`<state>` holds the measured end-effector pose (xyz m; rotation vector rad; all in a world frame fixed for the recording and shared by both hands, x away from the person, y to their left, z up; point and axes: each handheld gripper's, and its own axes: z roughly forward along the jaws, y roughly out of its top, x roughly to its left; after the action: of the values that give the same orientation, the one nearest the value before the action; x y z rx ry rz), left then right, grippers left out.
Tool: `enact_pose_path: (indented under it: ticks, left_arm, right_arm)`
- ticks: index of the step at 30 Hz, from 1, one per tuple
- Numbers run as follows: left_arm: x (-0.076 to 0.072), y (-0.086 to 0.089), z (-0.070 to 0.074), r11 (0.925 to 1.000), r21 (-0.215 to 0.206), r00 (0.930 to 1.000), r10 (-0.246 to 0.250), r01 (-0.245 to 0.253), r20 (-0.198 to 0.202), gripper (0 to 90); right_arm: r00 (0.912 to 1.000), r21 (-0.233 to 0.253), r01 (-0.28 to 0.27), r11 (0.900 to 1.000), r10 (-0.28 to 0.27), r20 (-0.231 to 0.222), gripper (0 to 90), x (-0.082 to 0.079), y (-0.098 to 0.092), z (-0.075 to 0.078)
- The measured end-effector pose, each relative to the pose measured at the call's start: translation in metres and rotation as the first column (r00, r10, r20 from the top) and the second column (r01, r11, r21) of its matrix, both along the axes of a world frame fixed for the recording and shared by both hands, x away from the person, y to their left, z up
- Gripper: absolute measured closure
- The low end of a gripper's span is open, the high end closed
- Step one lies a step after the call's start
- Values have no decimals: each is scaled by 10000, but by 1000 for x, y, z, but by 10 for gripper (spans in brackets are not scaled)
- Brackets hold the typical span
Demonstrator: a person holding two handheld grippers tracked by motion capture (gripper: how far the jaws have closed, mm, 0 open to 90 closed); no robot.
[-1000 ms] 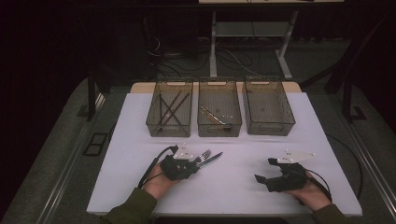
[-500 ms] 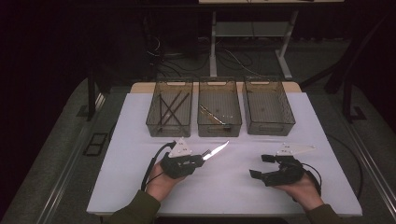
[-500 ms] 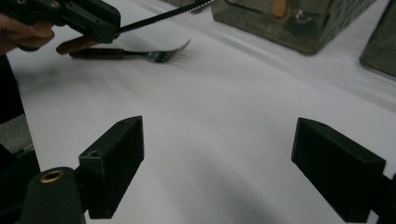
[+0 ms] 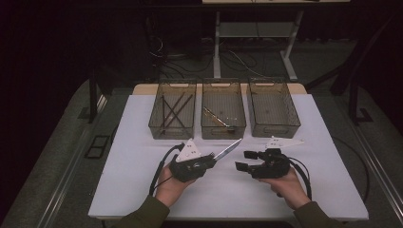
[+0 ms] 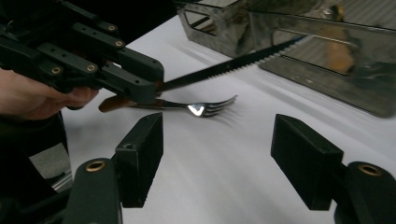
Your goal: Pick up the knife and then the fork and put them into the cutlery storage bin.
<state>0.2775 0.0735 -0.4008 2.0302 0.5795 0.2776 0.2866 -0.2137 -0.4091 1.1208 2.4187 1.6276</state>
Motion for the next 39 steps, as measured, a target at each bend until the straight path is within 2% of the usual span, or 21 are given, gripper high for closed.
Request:
enact_pose_path:
  ticks: [6, 8, 18, 19, 21, 28, 29, 35, 39]
  left_arm:
    - [-6, -8, 1, 9996, -260, 9997, -67, 73, 252, 770]
    - [-8, -11, 0, 9997, -227, 9995, -128, 135, 302, 770]
    - [-10, -21, -3, 9997, -84, 9983, -236, 241, 526, 770]
    - [-10, -21, -3, 9997, 25, 9982, -244, 243, 555, 770]
    - [-10, -22, -4, 9998, -38, 9982, -193, 195, 564, 770]
    - [-9, -21, -4, 9997, -31, 9983, -230, 232, 529, 771]
    - [-9, -22, -5, 9997, -136, 9986, -185, 191, 489, 771]
    - [-8, -21, -5, 9996, -182, 9985, -211, 221, 512, 771]
    - [-8, -21, -6, 9995, -179, 9982, -252, 263, 547, 766]
  right_arm:
    - [9997, 313, -120, 9994, 127, -217, 372, 6, 12, -2]
    - [9996, 505, -164, 9986, 175, -228, 386, 7, 14, -3]
    - [9982, 1305, -205, 9912, 276, -525, 561, 12, 16, -3]
    - [9983, 1379, -217, 9902, 291, -512, 577, 13, 16, -4]
    - [9979, 1490, -254, 9885, 340, -552, 616, 13, 16, -3]
    - [9979, 1666, -280, 9856, 374, -533, 754, 14, 18, 1]
    - [9974, 1704, -276, 9850, 386, -616, 767, 15, 18, 2]
    - [9968, 1877, -555, 9807, 653, -462, 828, 15, 22, 9]
    - [9956, 1879, -646, 9801, 760, -543, 855, 14, 24, 11]
